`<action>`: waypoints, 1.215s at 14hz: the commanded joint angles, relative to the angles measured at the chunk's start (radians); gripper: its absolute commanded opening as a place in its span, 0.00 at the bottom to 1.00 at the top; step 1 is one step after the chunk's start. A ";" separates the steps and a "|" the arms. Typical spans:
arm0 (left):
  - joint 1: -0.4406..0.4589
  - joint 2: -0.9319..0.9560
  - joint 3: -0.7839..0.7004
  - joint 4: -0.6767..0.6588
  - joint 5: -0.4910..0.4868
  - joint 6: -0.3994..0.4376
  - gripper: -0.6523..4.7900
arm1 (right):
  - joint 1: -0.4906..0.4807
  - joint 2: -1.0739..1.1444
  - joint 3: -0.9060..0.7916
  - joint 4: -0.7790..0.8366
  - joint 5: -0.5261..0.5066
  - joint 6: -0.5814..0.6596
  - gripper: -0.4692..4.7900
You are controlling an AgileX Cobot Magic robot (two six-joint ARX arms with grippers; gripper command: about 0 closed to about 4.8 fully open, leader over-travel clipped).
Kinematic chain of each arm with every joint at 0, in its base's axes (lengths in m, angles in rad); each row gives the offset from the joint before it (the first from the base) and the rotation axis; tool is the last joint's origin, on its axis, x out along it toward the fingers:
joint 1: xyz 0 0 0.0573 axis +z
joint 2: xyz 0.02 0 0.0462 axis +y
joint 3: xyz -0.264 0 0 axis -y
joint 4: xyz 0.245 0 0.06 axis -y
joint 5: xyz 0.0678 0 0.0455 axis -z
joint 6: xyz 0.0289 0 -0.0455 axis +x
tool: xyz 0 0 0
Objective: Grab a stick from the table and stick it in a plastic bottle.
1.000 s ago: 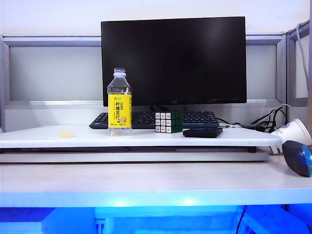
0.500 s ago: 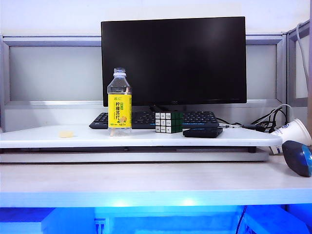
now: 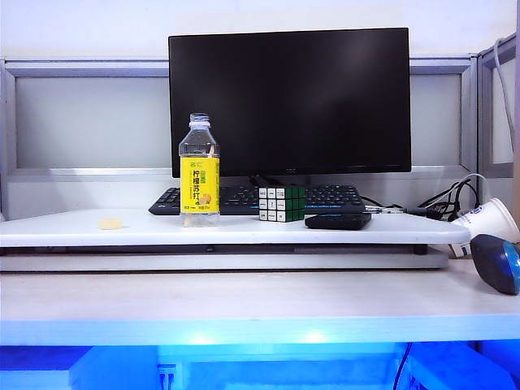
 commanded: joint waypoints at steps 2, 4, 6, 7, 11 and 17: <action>0.002 0.001 0.002 -0.010 -0.053 0.001 0.11 | -0.119 -0.118 -0.099 0.011 -0.098 0.030 0.07; 0.002 0.001 0.002 -0.014 -0.109 0.000 0.11 | -0.165 -0.210 -0.183 0.004 -0.107 0.032 0.07; 0.002 0.001 0.002 -0.016 -0.123 0.000 0.11 | -0.163 -0.319 -0.299 0.013 -0.107 0.038 0.07; 0.002 0.001 0.002 -0.017 -0.133 0.001 0.11 | -0.163 -0.409 -0.396 0.016 -0.102 0.060 0.07; 0.002 0.001 0.002 -0.026 -0.219 0.005 0.11 | -0.162 -0.631 -0.618 0.066 -0.058 0.132 0.07; 0.002 0.001 0.002 -0.028 -0.233 0.031 0.11 | -0.162 -0.862 -0.854 0.077 -0.013 0.165 0.07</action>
